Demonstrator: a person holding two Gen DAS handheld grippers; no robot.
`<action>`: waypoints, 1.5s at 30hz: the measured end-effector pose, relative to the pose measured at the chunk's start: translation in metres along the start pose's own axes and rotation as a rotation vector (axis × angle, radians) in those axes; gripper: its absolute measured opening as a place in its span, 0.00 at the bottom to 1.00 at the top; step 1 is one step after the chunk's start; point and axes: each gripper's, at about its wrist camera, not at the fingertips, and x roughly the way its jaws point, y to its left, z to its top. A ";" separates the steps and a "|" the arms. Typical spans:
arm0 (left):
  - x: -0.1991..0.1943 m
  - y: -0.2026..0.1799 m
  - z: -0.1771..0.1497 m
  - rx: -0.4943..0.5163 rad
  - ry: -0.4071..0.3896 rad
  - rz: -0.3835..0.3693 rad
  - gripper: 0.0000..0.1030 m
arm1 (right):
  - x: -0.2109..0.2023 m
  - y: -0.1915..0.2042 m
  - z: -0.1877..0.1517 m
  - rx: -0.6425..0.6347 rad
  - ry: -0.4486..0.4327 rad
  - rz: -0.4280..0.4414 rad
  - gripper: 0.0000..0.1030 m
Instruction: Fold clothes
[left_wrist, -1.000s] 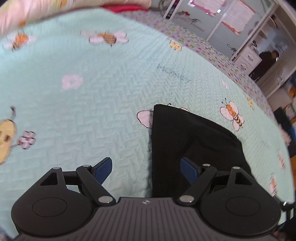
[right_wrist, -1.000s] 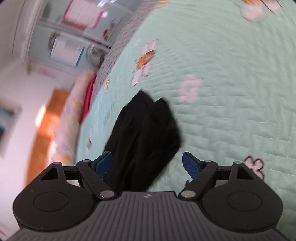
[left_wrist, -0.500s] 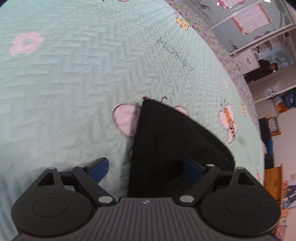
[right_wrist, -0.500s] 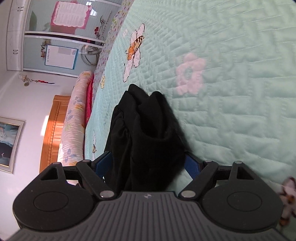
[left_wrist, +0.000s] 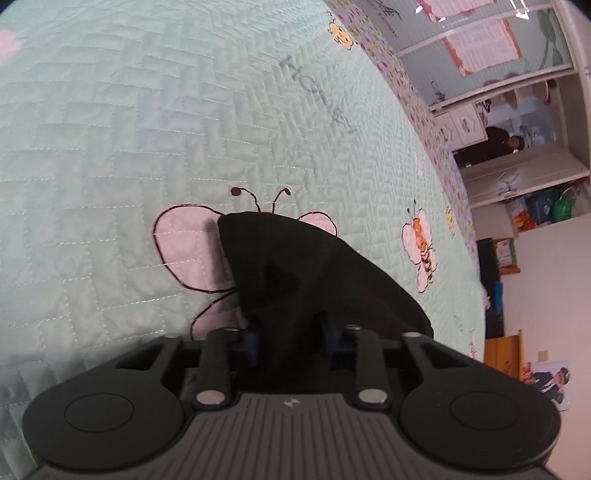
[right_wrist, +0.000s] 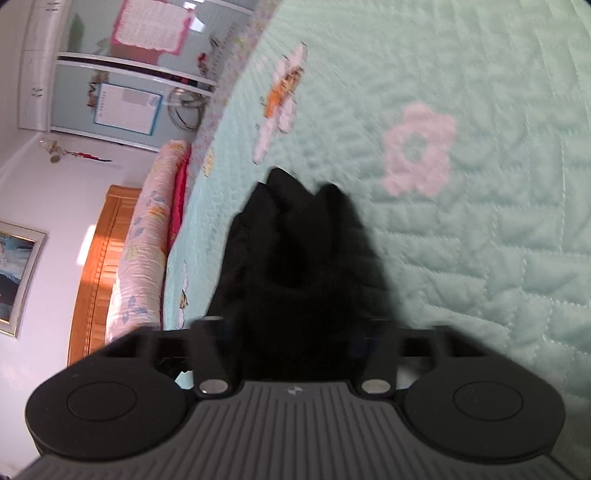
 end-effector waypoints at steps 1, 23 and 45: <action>-0.002 -0.002 -0.001 0.013 -0.007 0.002 0.22 | 0.000 -0.002 -0.001 0.003 -0.002 0.006 0.36; 0.046 -0.202 -0.088 0.327 0.046 -0.120 0.02 | -0.198 0.000 0.026 -0.125 -0.330 0.051 0.31; 0.206 -0.205 -0.177 0.229 0.385 -0.149 0.26 | -0.288 -0.105 0.048 0.022 -0.460 0.033 0.31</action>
